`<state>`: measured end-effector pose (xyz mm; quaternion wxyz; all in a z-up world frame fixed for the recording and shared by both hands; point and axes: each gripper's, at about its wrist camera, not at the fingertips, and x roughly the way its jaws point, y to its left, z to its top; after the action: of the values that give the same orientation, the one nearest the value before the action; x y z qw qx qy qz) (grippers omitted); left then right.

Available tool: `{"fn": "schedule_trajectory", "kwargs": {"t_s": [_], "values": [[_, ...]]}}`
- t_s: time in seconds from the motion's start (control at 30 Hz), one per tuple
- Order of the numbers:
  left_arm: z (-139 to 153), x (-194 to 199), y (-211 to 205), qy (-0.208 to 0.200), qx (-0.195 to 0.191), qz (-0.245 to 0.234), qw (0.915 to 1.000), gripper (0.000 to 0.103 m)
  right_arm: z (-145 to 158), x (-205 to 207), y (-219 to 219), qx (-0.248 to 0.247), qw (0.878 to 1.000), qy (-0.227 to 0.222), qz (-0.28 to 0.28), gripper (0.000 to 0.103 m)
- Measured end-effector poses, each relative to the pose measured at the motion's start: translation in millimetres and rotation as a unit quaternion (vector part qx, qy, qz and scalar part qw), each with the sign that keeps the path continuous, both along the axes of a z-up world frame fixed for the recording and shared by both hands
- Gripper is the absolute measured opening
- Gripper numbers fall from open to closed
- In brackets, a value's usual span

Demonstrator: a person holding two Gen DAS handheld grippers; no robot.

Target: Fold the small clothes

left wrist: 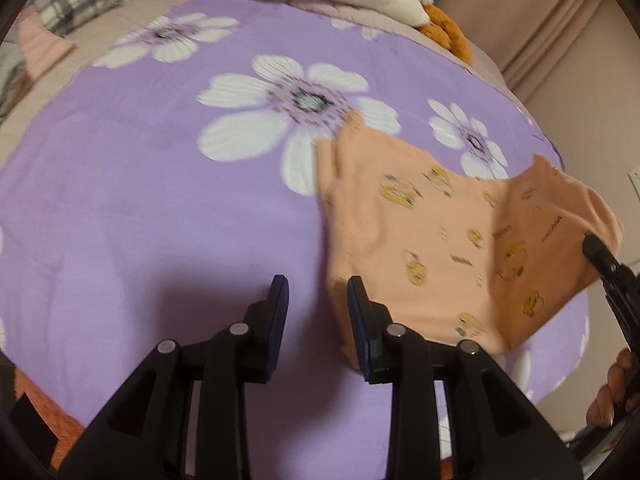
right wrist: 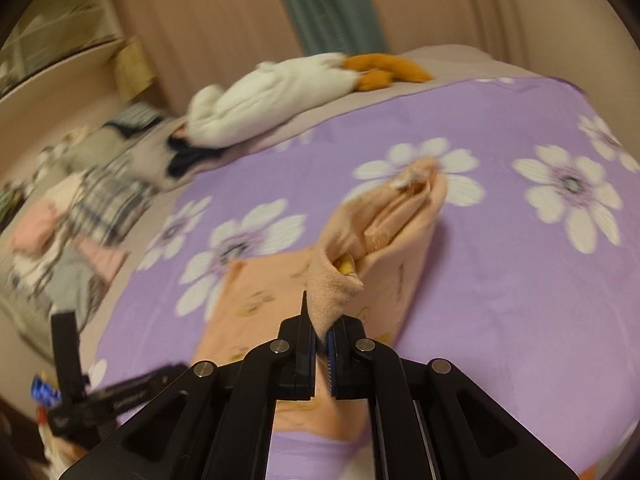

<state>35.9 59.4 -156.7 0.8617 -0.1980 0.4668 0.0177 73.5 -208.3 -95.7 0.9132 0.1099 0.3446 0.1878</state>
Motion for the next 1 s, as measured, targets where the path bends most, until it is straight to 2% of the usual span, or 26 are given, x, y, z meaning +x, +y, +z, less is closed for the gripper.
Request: {"fn": "schedule_trajectory", "kwargs": {"t_s": [0.17,0.27,0.4,0.5,0.7,1.0], "values": [[6,-12,26,-0.006,-0.013,0.045,0.9989,0.030,-16,6,39,-0.030,0.997,0.029,0.059,0.006],[12,-18,34,-0.011,-0.008,0.061,0.9981,0.030,-32,9,56,-0.053,0.994,0.057,0.076,0.006],[22,-28,38,-0.026,-0.005,0.065,0.9975,0.030,-60,15,71,-0.081,0.986,0.112,0.091,0.006],[24,-32,37,-0.029,-0.003,0.065,0.9975,0.031,-74,15,79,-0.101,0.981,0.133,0.095,0.006],[25,-34,35,-0.029,-0.005,0.062,0.9976,0.033,-84,18,75,-0.088,0.980,0.157,0.086,0.006],[25,-31,25,-0.030,-0.007,0.050,0.9983,0.035,-85,16,71,-0.080,0.980,0.158,0.088,0.006]]}}
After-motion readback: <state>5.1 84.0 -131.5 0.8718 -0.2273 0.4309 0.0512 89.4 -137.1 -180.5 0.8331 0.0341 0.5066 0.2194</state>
